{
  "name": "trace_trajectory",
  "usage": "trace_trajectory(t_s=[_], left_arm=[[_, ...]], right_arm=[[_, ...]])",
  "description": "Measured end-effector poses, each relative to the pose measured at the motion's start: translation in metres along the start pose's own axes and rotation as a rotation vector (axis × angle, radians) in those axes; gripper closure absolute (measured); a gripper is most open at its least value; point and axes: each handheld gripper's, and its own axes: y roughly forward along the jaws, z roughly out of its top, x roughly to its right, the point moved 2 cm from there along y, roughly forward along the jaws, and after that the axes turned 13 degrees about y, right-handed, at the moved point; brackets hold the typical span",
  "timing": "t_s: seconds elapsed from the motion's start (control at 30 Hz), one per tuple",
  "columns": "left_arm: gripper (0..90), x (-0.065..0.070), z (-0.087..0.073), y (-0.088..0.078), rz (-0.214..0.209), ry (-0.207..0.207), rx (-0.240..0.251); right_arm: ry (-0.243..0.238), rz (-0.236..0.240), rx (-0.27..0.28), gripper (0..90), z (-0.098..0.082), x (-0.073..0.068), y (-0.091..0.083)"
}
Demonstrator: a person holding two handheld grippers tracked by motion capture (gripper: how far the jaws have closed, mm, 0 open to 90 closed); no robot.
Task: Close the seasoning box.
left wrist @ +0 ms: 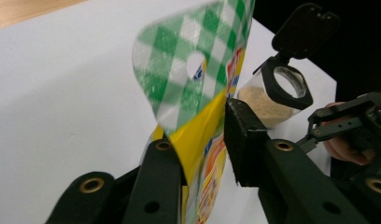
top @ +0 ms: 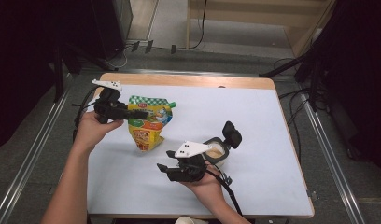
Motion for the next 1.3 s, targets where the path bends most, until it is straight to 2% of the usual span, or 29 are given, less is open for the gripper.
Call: trace_trajectory(t_s=[0.1, 0.27, 0.43, 0.57, 0.67, 0.83, 1.07, 1.3], left_arm=[[68.1, 0.001, 0.000, -0.003, -0.005, -0.009, 0.017], [59.7, 0.007, 0.002, -0.013, 0.027, 0.012, 0.043], [56.2, 0.013, 0.006, -0.015, 0.051, 0.038, 0.030], [51.0, 0.016, 0.008, -0.018, 0.052, 0.040, 0.050], [50.4, 0.020, 0.012, -0.022, 0.065, 0.061, 0.051], [49.6, 0.022, 0.015, -0.025, 0.080, 0.049, 0.053], [48.1, 0.022, 0.019, -0.027, 0.085, -0.006, 0.038], [48.5, 0.023, 0.022, -0.031, 0.093, -0.001, 0.047]], right_arm=[[0.001, -0.001, 0.002, 47.0, 0.000, 0.001, 0.000], [0.008, -0.005, 0.006, 47.3, 0.001, 0.003, -0.003], [0.005, -0.007, 0.009, 47.5, 0.002, 0.004, -0.004], [0.004, -0.007, 0.010, 47.6, 0.002, 0.004, -0.004], [0.005, -0.007, 0.007, 47.7, 0.002, 0.005, -0.005], [0.006, -0.005, 0.004, 47.8, 0.002, 0.004, -0.006], [0.004, -0.009, -0.001, 47.9, 0.002, 0.005, -0.006], [0.002, -0.012, -0.002, 48.2, 0.002, 0.005, -0.007]])
